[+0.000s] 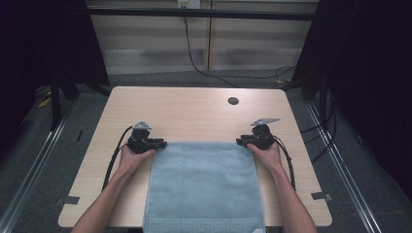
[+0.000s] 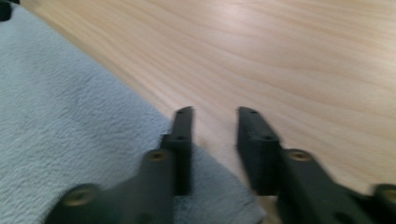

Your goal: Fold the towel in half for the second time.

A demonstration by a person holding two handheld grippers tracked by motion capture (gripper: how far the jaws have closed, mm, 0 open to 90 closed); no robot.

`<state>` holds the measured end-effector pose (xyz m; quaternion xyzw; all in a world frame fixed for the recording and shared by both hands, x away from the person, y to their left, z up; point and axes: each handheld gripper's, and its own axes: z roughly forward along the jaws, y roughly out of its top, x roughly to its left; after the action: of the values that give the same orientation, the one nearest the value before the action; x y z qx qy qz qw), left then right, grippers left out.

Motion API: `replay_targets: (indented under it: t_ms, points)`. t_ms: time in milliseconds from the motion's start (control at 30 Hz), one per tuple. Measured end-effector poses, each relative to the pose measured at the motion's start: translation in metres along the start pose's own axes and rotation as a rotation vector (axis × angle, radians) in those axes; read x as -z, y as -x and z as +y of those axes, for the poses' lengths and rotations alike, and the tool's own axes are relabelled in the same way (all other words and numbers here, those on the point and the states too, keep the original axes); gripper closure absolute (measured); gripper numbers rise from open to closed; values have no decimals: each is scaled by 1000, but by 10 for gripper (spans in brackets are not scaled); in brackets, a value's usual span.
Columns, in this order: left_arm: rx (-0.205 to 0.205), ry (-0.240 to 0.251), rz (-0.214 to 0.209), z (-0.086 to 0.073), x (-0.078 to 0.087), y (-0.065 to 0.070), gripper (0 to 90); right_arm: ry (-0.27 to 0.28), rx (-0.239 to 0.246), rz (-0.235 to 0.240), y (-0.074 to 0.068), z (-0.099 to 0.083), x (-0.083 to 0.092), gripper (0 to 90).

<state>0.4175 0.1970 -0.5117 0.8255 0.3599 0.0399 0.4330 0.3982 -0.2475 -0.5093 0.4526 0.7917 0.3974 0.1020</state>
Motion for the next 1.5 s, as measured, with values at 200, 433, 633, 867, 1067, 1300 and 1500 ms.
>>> replay_targets:
  t_ms: [200, 433, 633, 867, 1067, 1300, 1500]
  points:
    - [38, 70, -27, 2, 10, -4, 857, 29, -6, 27, -4, 6, 4, 900]
    - [3, 107, -1, 23, 28, 0, 858, 121, -12, 33, -5, 29, 28, 900]
    - [25, 81, 11, 16, 18, -4, 858, 61, -17, 40, 4, 17, 13, 672]
    - [44, 78, 14, 14, 16, -7, 856, -32, 30, 72, 1, 5, 8, 551]
    - [45, 111, 14, 21, 23, -8, 858, -14, 29, 63, -1, 10, 8, 872]
    - [5, 279, 45, 68, 60, -2, 858, 170, 40, 30, -4, 56, 43, 873]
    - [-54, 373, 27, 81, 89, 17, 858, 339, 62, 67, -18, 78, 84, 873]
